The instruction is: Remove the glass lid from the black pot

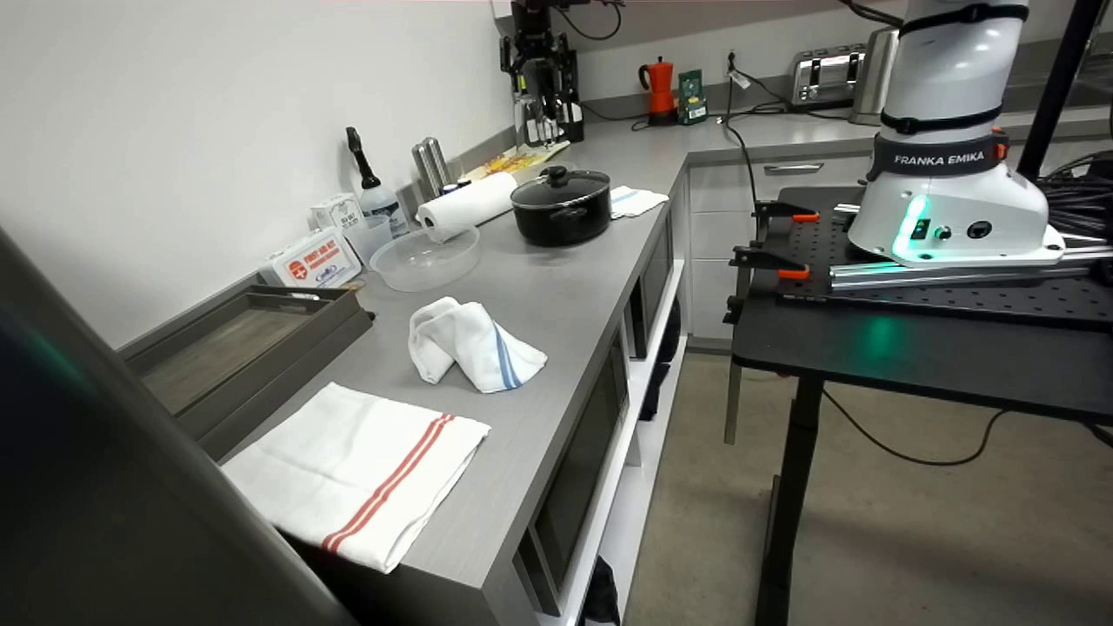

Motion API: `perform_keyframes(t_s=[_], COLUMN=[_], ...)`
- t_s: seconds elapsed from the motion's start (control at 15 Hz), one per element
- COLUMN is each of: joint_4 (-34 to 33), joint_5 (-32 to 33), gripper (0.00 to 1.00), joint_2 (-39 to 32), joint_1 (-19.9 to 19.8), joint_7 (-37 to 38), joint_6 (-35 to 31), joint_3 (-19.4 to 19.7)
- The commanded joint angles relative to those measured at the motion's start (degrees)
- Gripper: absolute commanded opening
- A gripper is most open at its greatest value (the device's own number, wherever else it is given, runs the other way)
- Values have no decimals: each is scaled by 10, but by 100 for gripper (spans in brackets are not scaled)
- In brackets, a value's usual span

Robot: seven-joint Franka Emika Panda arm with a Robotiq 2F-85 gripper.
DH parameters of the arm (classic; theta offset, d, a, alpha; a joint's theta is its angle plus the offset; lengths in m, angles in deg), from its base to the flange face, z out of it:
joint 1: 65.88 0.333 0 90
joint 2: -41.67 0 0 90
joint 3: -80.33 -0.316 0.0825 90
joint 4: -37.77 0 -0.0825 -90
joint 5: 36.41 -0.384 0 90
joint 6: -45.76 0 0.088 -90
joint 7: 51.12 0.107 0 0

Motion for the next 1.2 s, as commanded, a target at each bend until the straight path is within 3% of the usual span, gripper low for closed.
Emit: perform_keyframes(t_s=[0.0,0.47,1.13], joint_4=[-108,-202,-195], joint_5=[-22,-21,-29], gripper=[100,100,100], joint_2=[-88,-183,-199], joint_1=[-11,-29,-41], joint_7=[49,114,114], joint_6=[26,47,53], joint_3=[5,13,7])
